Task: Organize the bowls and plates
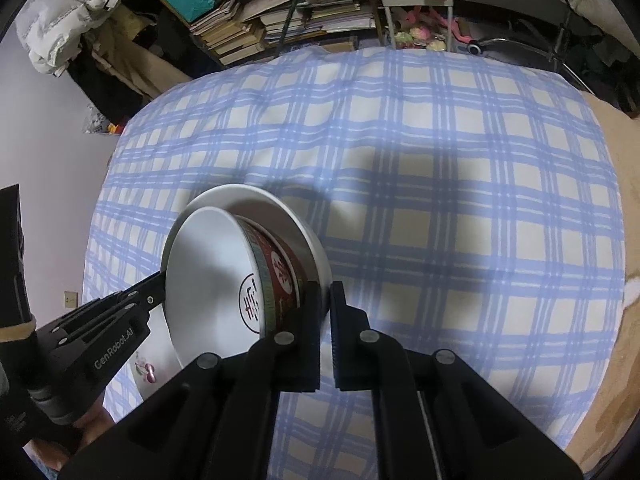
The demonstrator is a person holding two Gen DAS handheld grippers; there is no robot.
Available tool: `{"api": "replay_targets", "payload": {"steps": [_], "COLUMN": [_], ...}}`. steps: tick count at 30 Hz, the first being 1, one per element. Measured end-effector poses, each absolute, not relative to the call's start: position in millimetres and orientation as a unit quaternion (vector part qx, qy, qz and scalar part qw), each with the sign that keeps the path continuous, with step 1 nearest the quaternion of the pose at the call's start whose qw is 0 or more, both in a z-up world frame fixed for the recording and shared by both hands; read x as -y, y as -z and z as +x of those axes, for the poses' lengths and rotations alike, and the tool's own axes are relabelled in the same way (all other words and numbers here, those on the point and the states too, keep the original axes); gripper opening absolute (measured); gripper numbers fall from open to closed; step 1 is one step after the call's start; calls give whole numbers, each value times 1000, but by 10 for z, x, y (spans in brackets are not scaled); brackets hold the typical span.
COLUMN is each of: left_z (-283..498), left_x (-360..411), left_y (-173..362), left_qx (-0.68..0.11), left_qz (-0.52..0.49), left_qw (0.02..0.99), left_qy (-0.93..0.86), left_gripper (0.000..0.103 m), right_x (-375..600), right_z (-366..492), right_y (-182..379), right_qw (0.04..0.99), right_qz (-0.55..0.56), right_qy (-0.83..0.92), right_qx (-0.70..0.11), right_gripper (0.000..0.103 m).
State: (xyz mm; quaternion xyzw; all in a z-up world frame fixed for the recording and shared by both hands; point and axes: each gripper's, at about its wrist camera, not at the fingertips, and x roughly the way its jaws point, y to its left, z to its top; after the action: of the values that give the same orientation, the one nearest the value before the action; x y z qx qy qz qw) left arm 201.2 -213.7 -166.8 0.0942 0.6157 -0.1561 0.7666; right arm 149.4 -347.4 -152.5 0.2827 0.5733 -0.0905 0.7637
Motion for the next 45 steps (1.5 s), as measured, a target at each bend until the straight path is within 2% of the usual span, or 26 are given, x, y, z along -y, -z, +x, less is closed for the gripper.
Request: {"api": "replay_targets", "payload": {"steps": [14, 20, 33, 40, 45], "left_z": [1940, 1944, 1996, 1858, 1922], "left_x": [2151, 2150, 2105, 2232, 2238], "left_y": [1823, 1849, 1902, 1748, 1611], "left_qx": [-621, -622, -628, -604, -603], "left_qz": [94, 89, 74, 124, 125], "left_qw": [762, 762, 760, 773, 772], "left_qy": [157, 155, 151, 152, 155], "left_gripper": [3, 3, 3, 2, 2], "right_x": [3428, 3540, 3496, 3505, 3545], "right_z": [1490, 1421, 1401, 1447, 1366], "right_y": [1742, 1860, 1862, 1801, 1777], "right_qw": [764, 757, 760, 754, 744], "right_qz": [249, 307, 323, 303, 343], "right_qy": [106, 96, 113, 89, 91], "right_qx": [-586, -569, -553, -577, -567], "right_gripper": [7, 8, 9, 9, 9]}}
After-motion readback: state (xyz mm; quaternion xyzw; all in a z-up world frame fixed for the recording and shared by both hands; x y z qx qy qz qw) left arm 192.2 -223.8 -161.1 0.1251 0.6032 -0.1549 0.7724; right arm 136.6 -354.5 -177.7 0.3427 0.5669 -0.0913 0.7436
